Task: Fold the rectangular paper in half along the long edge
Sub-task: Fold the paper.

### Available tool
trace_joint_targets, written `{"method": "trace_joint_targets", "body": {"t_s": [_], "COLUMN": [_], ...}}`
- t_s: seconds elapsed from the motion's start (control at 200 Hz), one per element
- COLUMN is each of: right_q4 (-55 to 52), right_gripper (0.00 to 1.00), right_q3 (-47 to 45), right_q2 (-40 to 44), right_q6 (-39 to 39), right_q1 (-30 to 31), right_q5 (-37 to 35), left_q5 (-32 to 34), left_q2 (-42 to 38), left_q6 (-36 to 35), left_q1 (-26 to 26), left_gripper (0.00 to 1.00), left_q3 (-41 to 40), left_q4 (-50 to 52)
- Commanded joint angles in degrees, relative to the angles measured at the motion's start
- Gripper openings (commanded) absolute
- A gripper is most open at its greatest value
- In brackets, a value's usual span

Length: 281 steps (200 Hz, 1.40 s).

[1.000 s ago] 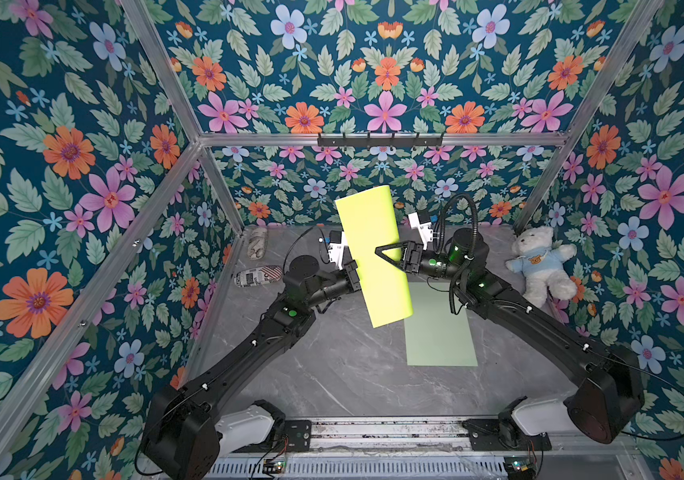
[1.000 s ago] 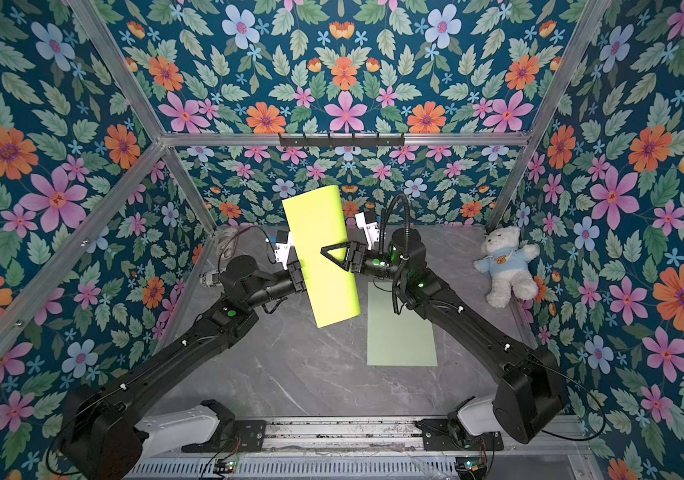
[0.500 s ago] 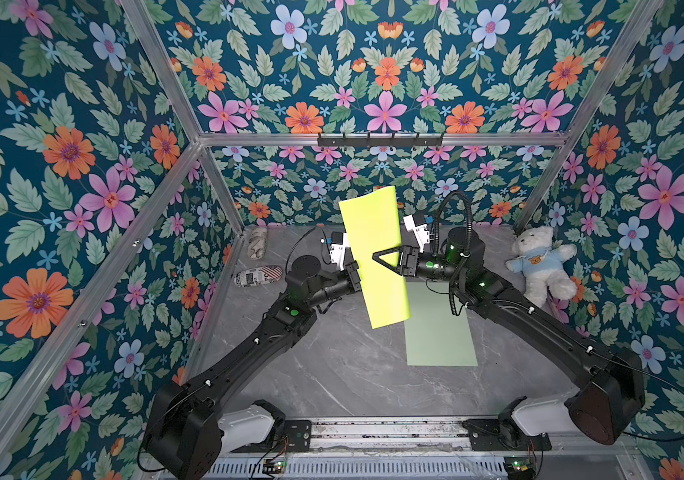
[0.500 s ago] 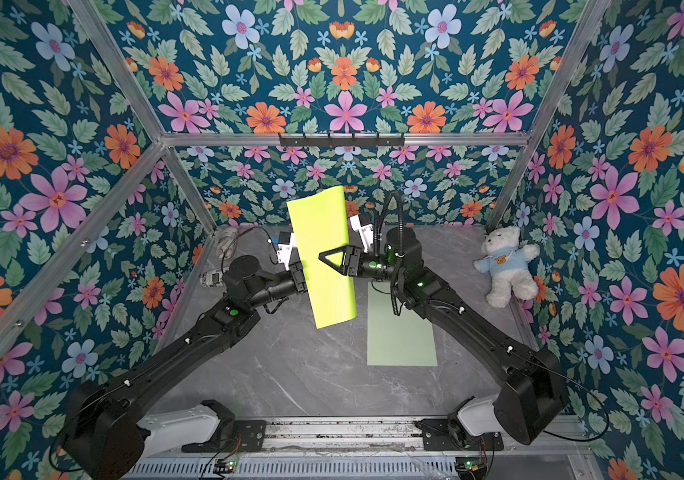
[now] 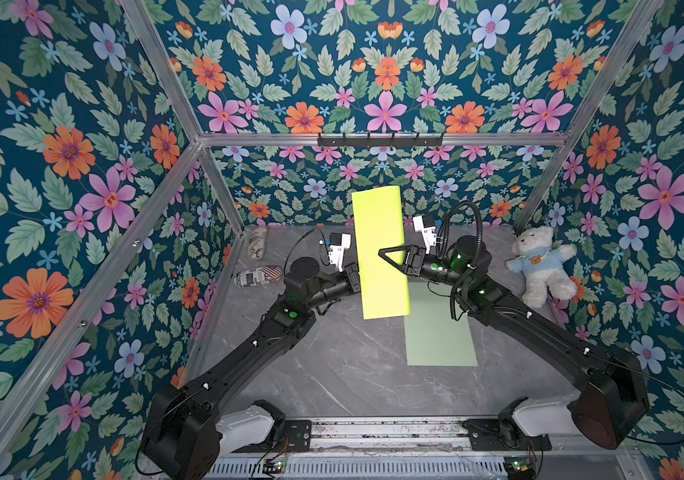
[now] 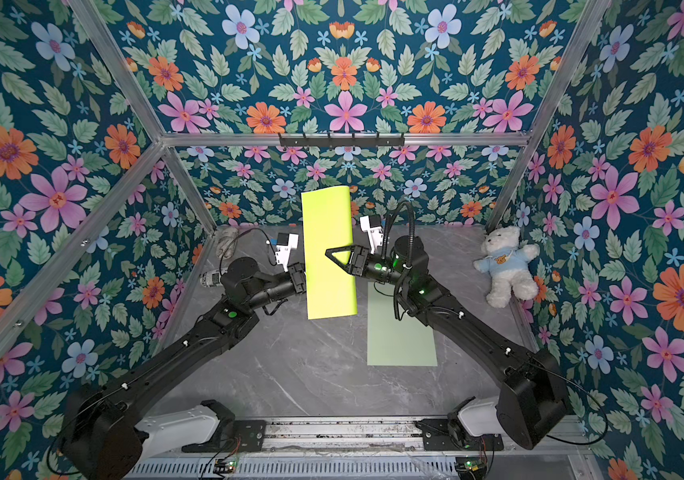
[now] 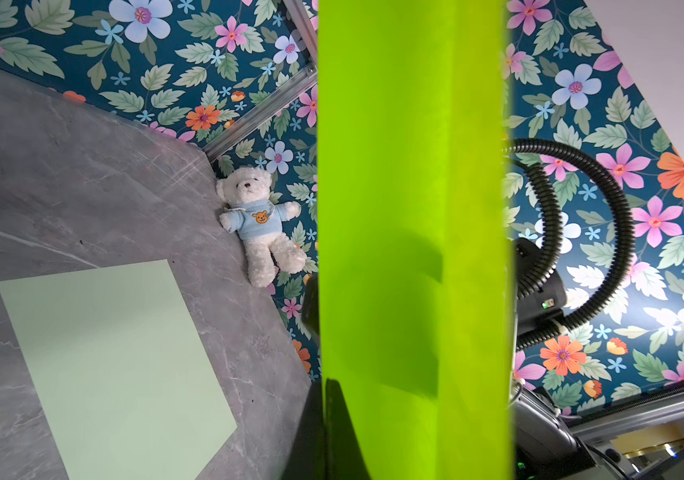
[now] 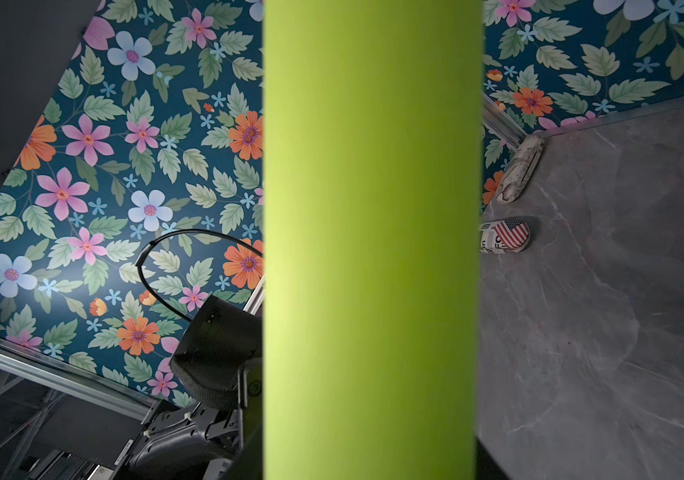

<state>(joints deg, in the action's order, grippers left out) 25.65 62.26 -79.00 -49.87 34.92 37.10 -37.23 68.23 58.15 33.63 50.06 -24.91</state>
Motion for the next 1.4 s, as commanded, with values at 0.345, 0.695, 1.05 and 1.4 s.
{"method": "trace_joint_targets", "body": {"t_s": [0.345, 0.695, 1.05, 1.4], "right_q4": [7.06, 7.94, 5.63, 5.12], "right_gripper": [0.43, 0.4, 0.36, 0.33], "right_q3": [-1.97, -1.31, -1.61, -1.79], "right_q2": [2.05, 1.68, 3.25, 2.94], "right_q6": [-3.39, -4.54, -2.82, -2.71], "right_q1": [-1.63, -1.89, -2.38, -2.75], "right_q5": [0.68, 6.23, 5.74, 7.28], "left_q5": [0.2, 0.1, 0.49, 0.67], "left_q2": [-1.08, -0.99, -1.69, -2.04], "left_q6": [-1.02, -1.2, -1.49, -2.06], "left_q1": [-0.05, -0.05, -0.05, -0.05], "left_gripper": [0.0, 0.0, 0.0, 0.0], "left_q3": [0.04, 0.47, 0.63, 1.11], "left_q4": [-1.55, -1.38, -0.97, 0.03]}}
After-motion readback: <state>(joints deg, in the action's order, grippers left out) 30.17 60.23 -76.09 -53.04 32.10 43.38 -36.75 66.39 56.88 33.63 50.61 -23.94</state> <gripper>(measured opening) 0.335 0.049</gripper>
